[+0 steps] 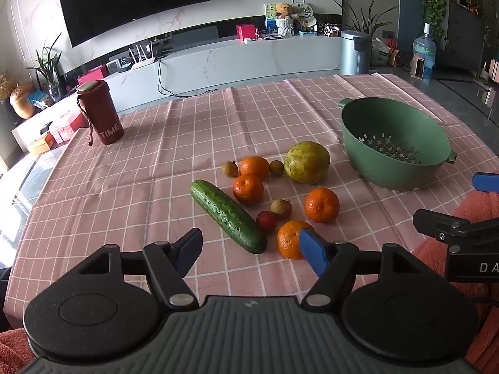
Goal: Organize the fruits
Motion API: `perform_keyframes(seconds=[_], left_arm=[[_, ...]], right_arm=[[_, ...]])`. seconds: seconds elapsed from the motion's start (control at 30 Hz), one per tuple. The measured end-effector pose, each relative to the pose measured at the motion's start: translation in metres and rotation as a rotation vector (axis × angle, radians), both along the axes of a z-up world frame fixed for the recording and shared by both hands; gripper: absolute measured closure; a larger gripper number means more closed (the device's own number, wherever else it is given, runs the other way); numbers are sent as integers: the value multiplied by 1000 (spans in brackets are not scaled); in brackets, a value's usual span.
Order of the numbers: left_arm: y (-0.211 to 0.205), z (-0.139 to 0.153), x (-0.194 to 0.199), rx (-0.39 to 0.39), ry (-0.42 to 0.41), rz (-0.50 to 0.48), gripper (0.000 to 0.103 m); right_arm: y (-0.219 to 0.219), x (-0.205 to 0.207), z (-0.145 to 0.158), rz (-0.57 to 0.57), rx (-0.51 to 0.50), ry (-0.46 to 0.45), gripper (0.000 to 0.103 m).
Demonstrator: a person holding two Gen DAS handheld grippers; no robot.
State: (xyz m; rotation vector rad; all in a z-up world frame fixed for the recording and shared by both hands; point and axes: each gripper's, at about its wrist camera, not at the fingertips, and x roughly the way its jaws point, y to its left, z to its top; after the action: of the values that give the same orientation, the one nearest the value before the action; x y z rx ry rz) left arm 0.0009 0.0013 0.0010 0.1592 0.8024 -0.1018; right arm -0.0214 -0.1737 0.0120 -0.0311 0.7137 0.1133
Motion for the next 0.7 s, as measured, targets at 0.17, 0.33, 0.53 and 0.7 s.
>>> perform_keyframes(seconds=[0.17,0.33,0.53,0.7], left_arm=[[1,1,-1,0,-3,-9,20],[6,7,-2,7,-9,-8,21],[5,7,-1,14,-17,-7,20],[-2,4,-4,21,-22,-5,21]], right_arm=[[0,0,0,2,-8,5,4],[0,0,1,1,-18,9,4],[0,-1,2,1,-12,9,4],[1,1,-1,3,-13,12,4]])
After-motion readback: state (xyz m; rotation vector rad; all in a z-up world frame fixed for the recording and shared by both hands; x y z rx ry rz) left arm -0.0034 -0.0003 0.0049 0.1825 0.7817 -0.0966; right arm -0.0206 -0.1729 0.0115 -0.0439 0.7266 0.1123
